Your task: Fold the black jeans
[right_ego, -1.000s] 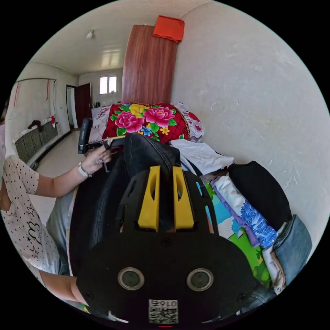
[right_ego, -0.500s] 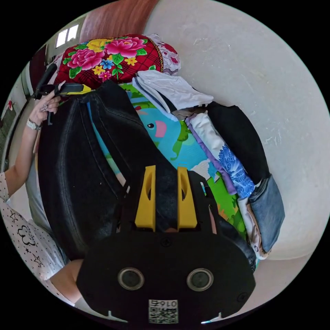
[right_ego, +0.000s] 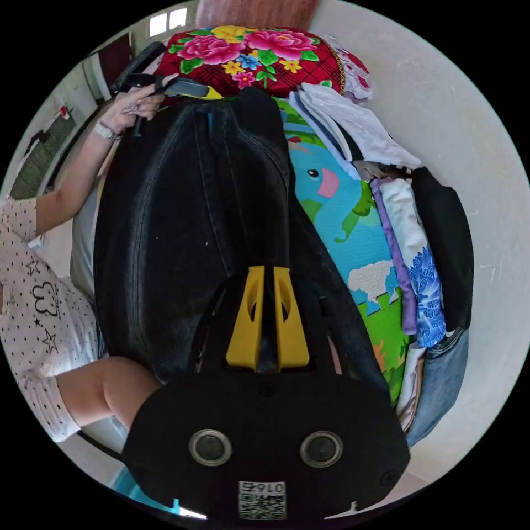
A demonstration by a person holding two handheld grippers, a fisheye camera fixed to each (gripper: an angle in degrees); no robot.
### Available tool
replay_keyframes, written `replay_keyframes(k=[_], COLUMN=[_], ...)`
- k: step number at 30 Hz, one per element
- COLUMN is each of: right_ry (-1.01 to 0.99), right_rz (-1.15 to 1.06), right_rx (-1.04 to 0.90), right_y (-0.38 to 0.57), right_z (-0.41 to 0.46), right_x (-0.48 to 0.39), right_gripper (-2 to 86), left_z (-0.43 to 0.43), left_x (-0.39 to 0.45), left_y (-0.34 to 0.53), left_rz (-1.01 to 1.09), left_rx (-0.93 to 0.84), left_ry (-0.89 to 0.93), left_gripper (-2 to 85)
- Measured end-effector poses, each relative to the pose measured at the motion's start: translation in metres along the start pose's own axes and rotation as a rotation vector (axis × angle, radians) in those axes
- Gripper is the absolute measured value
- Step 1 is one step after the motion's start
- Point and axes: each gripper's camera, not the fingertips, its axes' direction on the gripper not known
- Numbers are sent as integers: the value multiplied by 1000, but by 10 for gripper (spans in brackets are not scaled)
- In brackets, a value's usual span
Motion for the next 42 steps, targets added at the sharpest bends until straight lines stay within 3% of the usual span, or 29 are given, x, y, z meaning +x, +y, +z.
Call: replay_keyframes(k=[2,4,8,10,13,16,17,24,26,29,32,37,40,42], right_ry=[93,185,279,230,6,-27,-35,64,211,512,671,621,508,381], right_rz=[-53,40,291,339,410,440,417,328,359,528,600,755,810,729], right_rx=[36,130,321,289,165,-10,21,18,39,224,353,196,490,572], right_y=[10,14,6,-6,-25,-38,-37,-40,-42,-38,-34,-28,3,13], right_z=[-19,-38,-41,-19,21,50,46,38,29,-4,-16,5,-49,-71], right_x=[-20,-15,25,43,68,73,67,42,36,32,23,39,30,23], right_gripper=[52,56,67,95,112,97,81,22,16,17,27,75,76,73], left_z=[16,36,86,105,108,109,109,110,108,104,98,56,13,-16], left_x=[20,44,86,91,92,91,92,98,98,92,84,64,36,6], left_y=[-4,-6,-2,1,0,-1,-1,3,3,3,4,3,5,11], left_rz=[113,221,346,341,312,323,329,373,375,349,299,203,83,-52], left_rx=[-58,-123,-258,-331,-307,-318,-324,-338,-341,-339,-324,-201,-67,1], left_ry=[40,47,-153,-254,-249,-237,-235,-272,-273,-251,-226,-272,-427,-539], left_gripper=[59,66,64,59,53,51,50,50,48,36,32,40,49,61])
